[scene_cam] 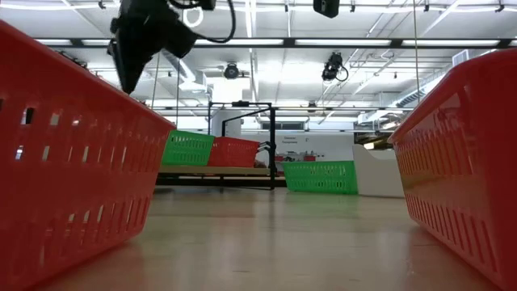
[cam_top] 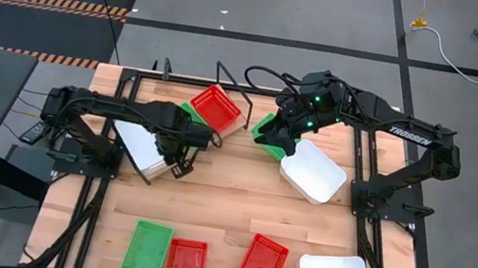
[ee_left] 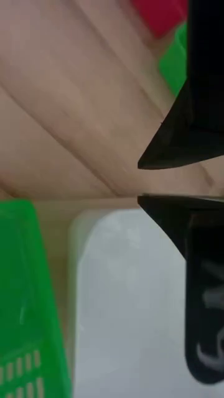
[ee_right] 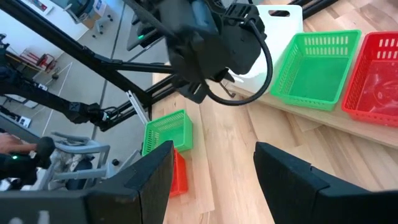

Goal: Stack baskets on shelf by color
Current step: Put the bottom left white bin on the shelf, then stack the right red on top of the red bin on the shelf

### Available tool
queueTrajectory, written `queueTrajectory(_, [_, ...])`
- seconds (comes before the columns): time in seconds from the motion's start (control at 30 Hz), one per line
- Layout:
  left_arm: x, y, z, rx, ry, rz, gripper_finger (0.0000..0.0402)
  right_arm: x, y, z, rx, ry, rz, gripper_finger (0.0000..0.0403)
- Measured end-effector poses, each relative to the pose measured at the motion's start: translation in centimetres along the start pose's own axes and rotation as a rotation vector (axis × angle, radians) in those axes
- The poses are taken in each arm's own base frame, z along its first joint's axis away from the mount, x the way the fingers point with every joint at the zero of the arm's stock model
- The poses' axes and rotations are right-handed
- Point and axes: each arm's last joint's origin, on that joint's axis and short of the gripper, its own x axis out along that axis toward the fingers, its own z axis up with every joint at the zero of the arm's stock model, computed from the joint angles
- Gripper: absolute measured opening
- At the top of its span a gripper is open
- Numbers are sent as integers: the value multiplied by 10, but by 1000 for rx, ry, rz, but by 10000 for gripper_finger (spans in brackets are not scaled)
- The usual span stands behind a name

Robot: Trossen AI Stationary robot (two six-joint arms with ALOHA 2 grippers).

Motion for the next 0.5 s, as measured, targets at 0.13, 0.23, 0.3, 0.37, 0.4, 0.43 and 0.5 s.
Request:
queueTrajectory(0.13, [-18, -2, 3, -5, -52, -39, 93, 0, 0, 0, -2, -1, 2, 226])
queueTrajectory(0.23, [-40, -7, 6, 10, -127, -96, 93, 0, 0, 0, -2, 3, 8, 226])
queueTrajectory(0.3, [-56, -14, 4, 40, -189, -142, 91, 0, 0, 0, 0, 8, 10, 226])
queueTrajectory(0.37, [-74, -23, -1, 97, -251, -190, 88, 0, 0, -2, 1, 25, 25, 226])
queueTrajectory(0.4, [-81, -28, -5, 124, -276, -211, 88, 0, 0, -3, 4, 40, 33, 226])
queueTrajectory(0.43, [-87, -32, -9, 145, -297, -226, 88, 0, -1, -5, 13, 65, 36, 226])
queueTrajectory(0.5, [-94, -42, -17, 160, -333, -245, 89, -3, -6, -10, 31, 131, 9, 226])
